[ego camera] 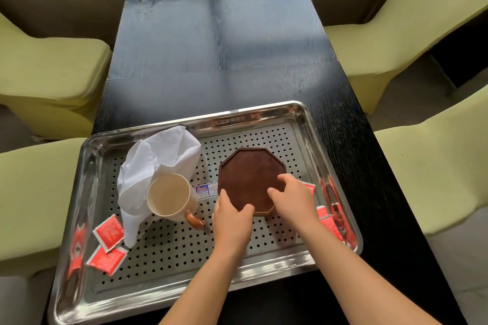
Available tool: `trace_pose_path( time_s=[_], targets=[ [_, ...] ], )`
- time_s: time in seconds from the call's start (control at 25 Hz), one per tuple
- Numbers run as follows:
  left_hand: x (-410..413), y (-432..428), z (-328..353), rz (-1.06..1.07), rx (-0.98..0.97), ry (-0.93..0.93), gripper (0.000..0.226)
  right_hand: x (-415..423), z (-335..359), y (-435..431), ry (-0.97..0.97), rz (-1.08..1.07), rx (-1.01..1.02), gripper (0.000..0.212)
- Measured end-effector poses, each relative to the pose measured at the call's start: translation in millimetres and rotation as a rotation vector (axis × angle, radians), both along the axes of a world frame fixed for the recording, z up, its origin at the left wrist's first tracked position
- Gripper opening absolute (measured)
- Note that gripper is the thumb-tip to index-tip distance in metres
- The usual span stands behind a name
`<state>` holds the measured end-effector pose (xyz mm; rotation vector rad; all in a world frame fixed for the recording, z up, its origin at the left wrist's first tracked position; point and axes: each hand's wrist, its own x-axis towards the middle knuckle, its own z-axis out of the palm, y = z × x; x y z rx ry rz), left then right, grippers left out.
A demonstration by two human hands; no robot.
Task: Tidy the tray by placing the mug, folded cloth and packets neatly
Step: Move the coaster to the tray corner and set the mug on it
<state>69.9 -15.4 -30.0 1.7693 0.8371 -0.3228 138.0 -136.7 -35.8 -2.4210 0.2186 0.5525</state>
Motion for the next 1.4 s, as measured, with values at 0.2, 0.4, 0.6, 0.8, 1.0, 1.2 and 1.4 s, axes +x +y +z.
trace_pose_path(
  time_s=[0.2, 0.4, 0.6, 0.8, 1.0, 1.2, 1.4],
  targets=[
    [20, -3, 6, -0.004, -0.068, 0.008, 0.076, 25, 2, -5, -0.01, 0.006, -0.047, 0.049],
    [42, -12, 6, 0.028, -0.203, 0.003, 0.084, 56, 5, -19, -0.019, 0.041, -0.079, 0.047],
    [59, -13, 1, 0.05, -0.27, -0.048, 0.05, 77, 3, -27, -0.046, 0.035, -0.05, 0.046],
    [74, -15, 3, 0.041, -0.281, -0.016, 0.085, 94, 1, -30, -0.076, 0.012, -0.026, 0.047],
    [69, -14, -10, 0.148, -0.375, -0.136, 0.07, 100, -1, -36, -0.094, 0.021, -0.02, 0.047],
    [66, -13, -14, 0.106, -0.321, -0.163, 0.066, 95, 1, -36, -0.127, 0.033, -0.005, 0.047],
    [41, -14, -10, -0.111, -0.07, -0.135, 0.072, 74, 10, -33, -0.189, 0.042, 0.031, 0.046]
  ],
)
